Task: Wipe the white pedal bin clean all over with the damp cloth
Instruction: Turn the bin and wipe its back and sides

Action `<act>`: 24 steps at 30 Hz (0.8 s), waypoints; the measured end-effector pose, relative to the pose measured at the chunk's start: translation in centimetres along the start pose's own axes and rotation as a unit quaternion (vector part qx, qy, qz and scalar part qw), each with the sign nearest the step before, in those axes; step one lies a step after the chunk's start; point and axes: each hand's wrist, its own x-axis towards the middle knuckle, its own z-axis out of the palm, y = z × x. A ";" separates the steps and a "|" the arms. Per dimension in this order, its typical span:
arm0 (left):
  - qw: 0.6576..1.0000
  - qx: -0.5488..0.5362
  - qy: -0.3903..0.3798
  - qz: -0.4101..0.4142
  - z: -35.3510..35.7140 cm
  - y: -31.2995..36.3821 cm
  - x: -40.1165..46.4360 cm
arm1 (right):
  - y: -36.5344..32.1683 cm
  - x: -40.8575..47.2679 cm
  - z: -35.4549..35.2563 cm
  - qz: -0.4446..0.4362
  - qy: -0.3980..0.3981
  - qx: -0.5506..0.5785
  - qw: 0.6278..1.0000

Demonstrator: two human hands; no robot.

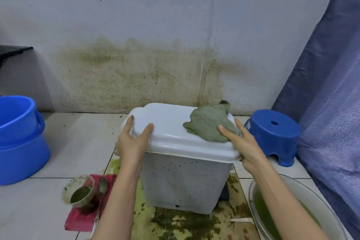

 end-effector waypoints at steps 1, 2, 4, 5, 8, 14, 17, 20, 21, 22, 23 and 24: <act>1.000 0.019 -0.006 -0.003 -0.1 0.1 -0.3 | 0.0 0.1 0.0 0.003 0.003 -0.012 1.000; 0.999 0.045 -0.022 -0.008 -0.2 0.5 -0.4 | -0.1 -0.2 0.1 -0.003 0.015 -0.029 0.999; 0.986 0.152 -0.065 -0.009 -0.5 1.7 -0.7 | 0.3 -0.6 0.8 -0.028 0.087 -0.135 0.987; 0.973 0.217 -0.076 -0.012 -0.7 2.3 -1.0 | 0.5 -0.8 1.2 -0.031 0.126 -0.216 0.968; 0.935 0.353 -0.031 -0.003 -1.0 3.7 -2.5 | 0.5 -2.2 2.8 -0.036 0.192 -0.377 0.905; 0.837 0.342 -0.241 0.353 2.4 4.8 -8.7 | -2.0 -4.5 4.4 -0.105 0.204 -0.284 0.931; 0.839 0.296 -0.237 0.389 3.7 5.9 -9.7 | -4.9 -6.3 4.4 -0.125 0.114 -0.125 0.978; 0.892 0.189 -0.204 0.358 3.1 8.8 -9.5 | -7.9 -8.0 2.9 -0.092 0.019 -0.002 0.996; 0.900 0.174 -0.204 0.344 2.5 10.0 -9.3 | -8.7 -8.5 2.3 -0.095 -0.001 0.017 0.995; 0.906 0.167 -0.211 0.326 1.9 11.1 -9.3 | -9.1 -8.6 1.9 -0.102 -0.011 0.019 0.995; 0.912 0.157 -0.233 0.301 1.3 12.2 -9.2 | -9.5 -8.8 1.5 -0.113 -0.007 -0.009 0.994; 0.913 0.145 -0.268 0.272 0.8 13.1 -9.1 | -9.9 -8.9 1.3 -0.127 0.001 -0.068 0.990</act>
